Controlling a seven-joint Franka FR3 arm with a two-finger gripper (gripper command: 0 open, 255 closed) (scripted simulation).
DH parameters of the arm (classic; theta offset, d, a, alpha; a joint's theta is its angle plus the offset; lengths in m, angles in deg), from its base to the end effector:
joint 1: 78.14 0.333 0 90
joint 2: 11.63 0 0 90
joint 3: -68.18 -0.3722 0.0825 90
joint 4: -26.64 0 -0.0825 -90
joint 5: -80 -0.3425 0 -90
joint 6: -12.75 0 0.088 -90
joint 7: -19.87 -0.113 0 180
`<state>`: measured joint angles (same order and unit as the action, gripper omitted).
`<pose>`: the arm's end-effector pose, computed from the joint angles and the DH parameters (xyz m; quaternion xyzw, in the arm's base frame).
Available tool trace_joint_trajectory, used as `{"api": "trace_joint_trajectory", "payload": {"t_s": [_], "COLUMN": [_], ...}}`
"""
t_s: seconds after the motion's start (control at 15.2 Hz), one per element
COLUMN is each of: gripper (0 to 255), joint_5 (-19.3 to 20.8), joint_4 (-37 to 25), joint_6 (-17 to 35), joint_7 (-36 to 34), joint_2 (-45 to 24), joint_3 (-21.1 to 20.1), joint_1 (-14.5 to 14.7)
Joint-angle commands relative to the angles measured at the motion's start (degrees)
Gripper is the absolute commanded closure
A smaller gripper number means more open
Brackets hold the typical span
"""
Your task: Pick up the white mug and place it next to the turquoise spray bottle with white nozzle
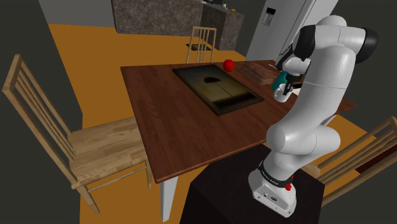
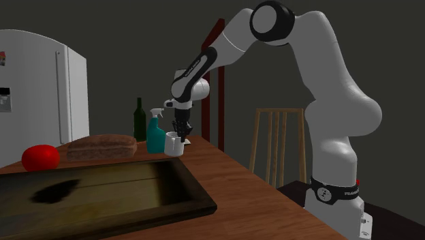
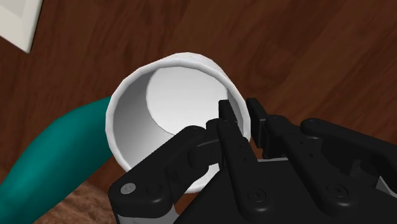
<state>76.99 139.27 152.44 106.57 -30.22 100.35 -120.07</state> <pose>0.1961 -0.5766 0.4244 0.9867 0.1109 -0.0473 0.1087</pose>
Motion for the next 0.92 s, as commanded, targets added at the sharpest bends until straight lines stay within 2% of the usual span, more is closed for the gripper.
{"api": "trace_joint_trajectory", "payload": {"t_s": [0.0,0.26,0.33,0.66,0.86], "gripper": [255,255,0,0,0], "joint_5": [-0.1,-0.1,0.1,-0.1,3.0], "joint_4": [0.4,0.4,0.5,0.4,-0.1], "joint_6": [0.0,0.0,0.0,0.0,-4.4], "joint_7": [0.1,0.1,0.0,0.1,-1.9], "joint_2": [-0.4,-0.4,-0.1,-0.4,4.0], "joint_3": [0.0,0.0,0.0,0.0,1.3], "joint_1": [-0.1,-0.1,0.0,-0.1,1.8]}}
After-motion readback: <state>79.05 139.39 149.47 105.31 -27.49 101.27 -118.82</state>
